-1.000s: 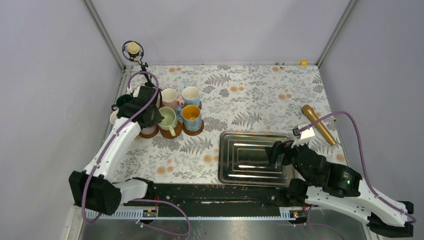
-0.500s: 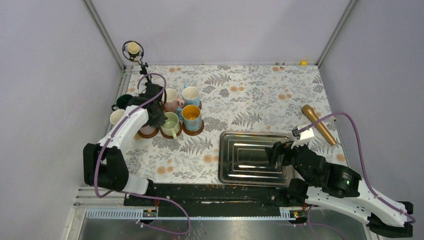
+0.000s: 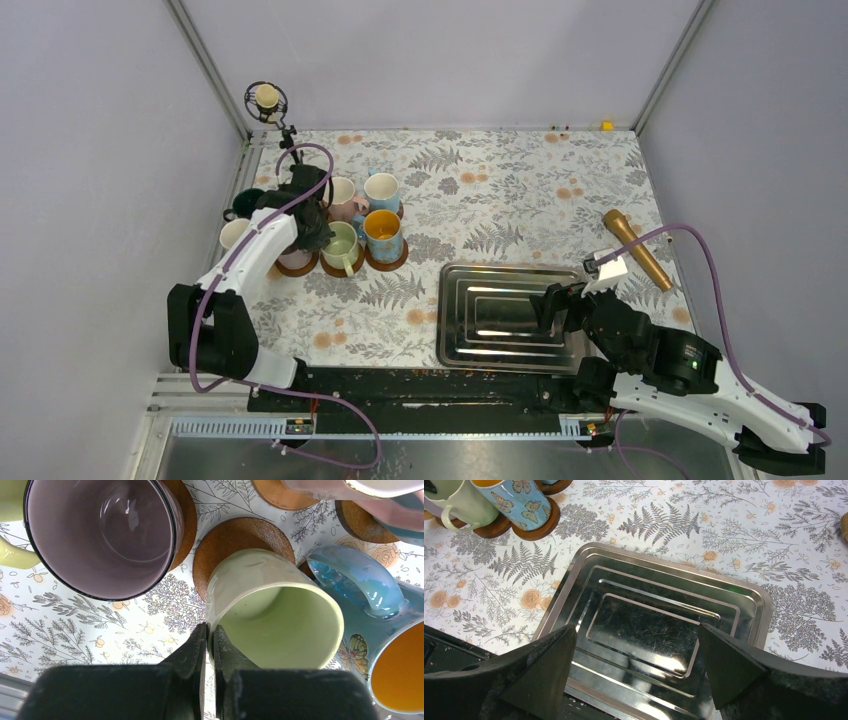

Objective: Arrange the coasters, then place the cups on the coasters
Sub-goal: Place the cup on the coaster.

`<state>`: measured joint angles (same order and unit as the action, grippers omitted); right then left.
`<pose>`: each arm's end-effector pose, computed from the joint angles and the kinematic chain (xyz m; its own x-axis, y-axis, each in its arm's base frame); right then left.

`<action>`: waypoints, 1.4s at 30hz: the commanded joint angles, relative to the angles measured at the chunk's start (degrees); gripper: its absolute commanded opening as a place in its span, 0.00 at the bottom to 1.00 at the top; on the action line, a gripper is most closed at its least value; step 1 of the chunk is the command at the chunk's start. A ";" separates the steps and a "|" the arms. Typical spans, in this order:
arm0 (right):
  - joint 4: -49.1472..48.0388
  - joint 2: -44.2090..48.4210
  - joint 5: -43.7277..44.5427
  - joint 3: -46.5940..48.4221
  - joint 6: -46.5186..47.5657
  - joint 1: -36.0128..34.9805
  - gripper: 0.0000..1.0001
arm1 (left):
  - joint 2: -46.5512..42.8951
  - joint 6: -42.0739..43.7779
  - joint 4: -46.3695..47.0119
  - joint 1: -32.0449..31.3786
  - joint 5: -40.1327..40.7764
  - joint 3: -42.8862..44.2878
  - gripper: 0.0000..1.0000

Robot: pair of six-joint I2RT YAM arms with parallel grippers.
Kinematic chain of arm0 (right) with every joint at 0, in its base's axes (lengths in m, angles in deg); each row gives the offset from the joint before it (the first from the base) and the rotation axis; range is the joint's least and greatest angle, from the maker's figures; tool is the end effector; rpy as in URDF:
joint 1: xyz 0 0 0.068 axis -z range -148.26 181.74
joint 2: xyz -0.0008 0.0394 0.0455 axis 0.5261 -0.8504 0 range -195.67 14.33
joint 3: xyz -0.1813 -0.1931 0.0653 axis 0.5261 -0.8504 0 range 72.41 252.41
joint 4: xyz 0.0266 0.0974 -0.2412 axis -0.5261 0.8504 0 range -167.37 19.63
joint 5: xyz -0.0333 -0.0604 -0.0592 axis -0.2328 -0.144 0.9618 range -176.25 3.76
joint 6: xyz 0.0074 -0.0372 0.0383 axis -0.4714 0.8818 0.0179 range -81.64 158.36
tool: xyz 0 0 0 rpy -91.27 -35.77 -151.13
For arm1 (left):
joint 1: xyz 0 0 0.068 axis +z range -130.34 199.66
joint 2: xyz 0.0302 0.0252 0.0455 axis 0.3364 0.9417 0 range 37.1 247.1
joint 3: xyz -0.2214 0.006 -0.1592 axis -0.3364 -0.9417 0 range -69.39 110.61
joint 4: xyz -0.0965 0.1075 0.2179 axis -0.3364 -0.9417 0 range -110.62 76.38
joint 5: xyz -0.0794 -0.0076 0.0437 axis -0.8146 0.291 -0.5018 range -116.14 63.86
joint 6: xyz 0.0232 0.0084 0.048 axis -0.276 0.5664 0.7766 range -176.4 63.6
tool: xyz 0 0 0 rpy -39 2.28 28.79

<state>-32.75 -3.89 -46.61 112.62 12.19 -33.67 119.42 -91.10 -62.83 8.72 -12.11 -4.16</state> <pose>0.0487 0.0520 0.3044 -0.3446 0.0635 -0.9366 -0.3381 0.9224 0.1869 0.2767 -0.0447 0.2610 -0.7895 -0.4099 -0.4569 -0.4391 0.8973 -0.0463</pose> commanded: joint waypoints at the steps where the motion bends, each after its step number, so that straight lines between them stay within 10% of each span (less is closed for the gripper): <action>1: -1.29 -0.93 1.83 0.06 0.08 -0.28 0.99 | -0.36 0.57 3.32 0.24 1.56 3.17 0.00; 24: -1.79 -1.23 2.37 -0.11 0.34 -0.29 0.99 | 2.53 0.61 4.89 0.22 2.13 3.52 0.03; 42: -1.73 -2.85 1.56 0.53 0.32 -0.31 0.99 | -3.52 1.17 1.06 0.29 -3.92 8.44 0.70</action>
<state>-33.06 -5.11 -46.32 112.62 12.23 -33.67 121.48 -90.84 -61.41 8.76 -12.42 -0.97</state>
